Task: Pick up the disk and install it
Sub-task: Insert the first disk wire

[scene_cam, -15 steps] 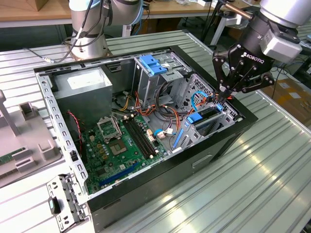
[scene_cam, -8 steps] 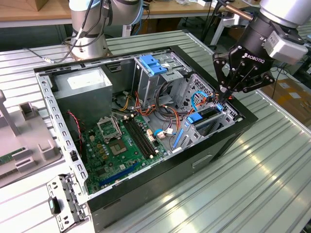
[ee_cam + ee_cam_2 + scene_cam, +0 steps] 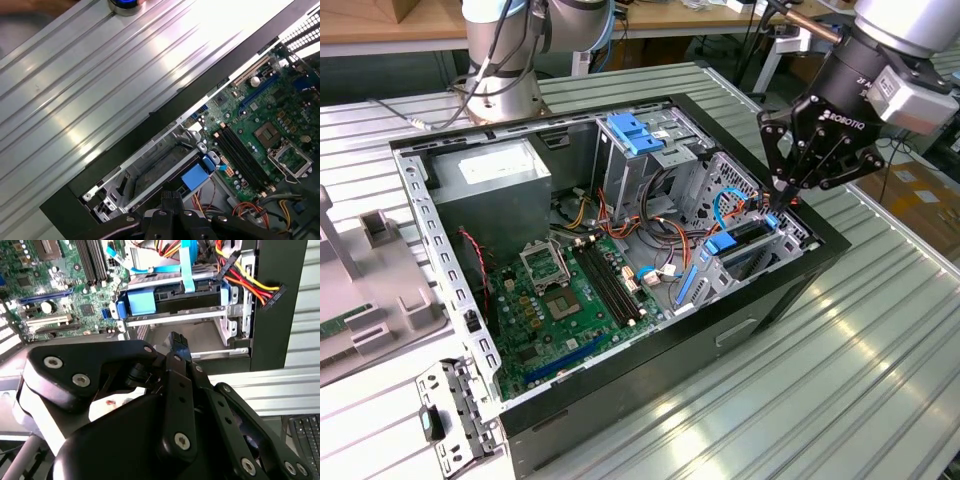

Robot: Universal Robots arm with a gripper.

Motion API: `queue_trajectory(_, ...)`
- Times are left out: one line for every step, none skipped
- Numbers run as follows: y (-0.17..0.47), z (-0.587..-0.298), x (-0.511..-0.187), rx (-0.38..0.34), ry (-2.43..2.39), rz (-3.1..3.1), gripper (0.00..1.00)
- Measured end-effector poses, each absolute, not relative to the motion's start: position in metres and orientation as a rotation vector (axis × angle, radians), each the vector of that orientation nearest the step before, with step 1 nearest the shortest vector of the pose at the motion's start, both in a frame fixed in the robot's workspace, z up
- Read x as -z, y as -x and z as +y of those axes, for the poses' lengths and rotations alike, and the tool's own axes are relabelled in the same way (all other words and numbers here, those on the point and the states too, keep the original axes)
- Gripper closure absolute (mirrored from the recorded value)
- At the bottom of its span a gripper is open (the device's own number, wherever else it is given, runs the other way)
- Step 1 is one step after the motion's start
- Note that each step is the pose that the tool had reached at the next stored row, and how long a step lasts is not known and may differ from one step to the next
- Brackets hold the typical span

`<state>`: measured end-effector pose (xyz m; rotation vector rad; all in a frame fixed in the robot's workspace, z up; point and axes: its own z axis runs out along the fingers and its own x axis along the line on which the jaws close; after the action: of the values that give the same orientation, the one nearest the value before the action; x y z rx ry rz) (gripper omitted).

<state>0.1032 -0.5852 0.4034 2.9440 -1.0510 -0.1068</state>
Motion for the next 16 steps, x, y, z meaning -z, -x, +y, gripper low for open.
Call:
queue_trajectory(-0.1032, -0.5853, -0.4033, 0.109, -2.952, -1.054, 0.89)
queue_trajectory(-0.1032, -0.5853, -0.4034, 0.110, -2.961, -1.056, 0.89)
queue_trajectory(-0.1032, -0.5853, -0.4033, 0.111, -2.969, -1.059, 0.89)
queue_trajectory(-0.1032, -0.5853, -0.4032, 0.108, -2.980, -1.062, 0.89)
queue_trajectory(-0.1031, -0.5853, -0.4032, 0.104, -2.986, -1.064, 0.89)
queue_trajectory(-0.1030, -0.5852, -0.4033, 0.092, -2.996, -1.066, 0.89)
queue_trajectory(-0.1030, -0.5852, -0.4032, 0.085, -3.001, -1.068, 0.89)
queue_trajectory(-0.1030, -0.5853, -0.4032, 0.077, -3.006, -1.069, 0.89)
queue_trajectory(-0.1029, -0.5853, -0.4030, 0.066, -3.010, -1.070, 0.89)
queue_trajectory(-0.1030, -0.5853, -0.4029, 0.061, -3.012, -1.070, 0.89)
queue_trajectory(-0.1030, -0.5852, -0.4029, 0.061, -3.012, -1.070, 0.89)
queue_trajectory(-0.1030, -0.5853, -0.4030, 0.061, -3.012, -1.070, 0.89)
queue_trajectory(-0.1030, -0.5853, -0.4030, 0.061, -3.012, -1.070, 0.89)
queue_trajectory(-0.1030, -0.5853, -0.4030, 0.061, -3.012, -1.070, 0.89)
queue_trajectory(-0.1030, -0.5853, -0.4030, 0.061, -3.012, -1.070, 0.89)
queue_trajectory(-0.1030, -0.5853, -0.4030, 0.061, -3.012, -1.070, 0.89)
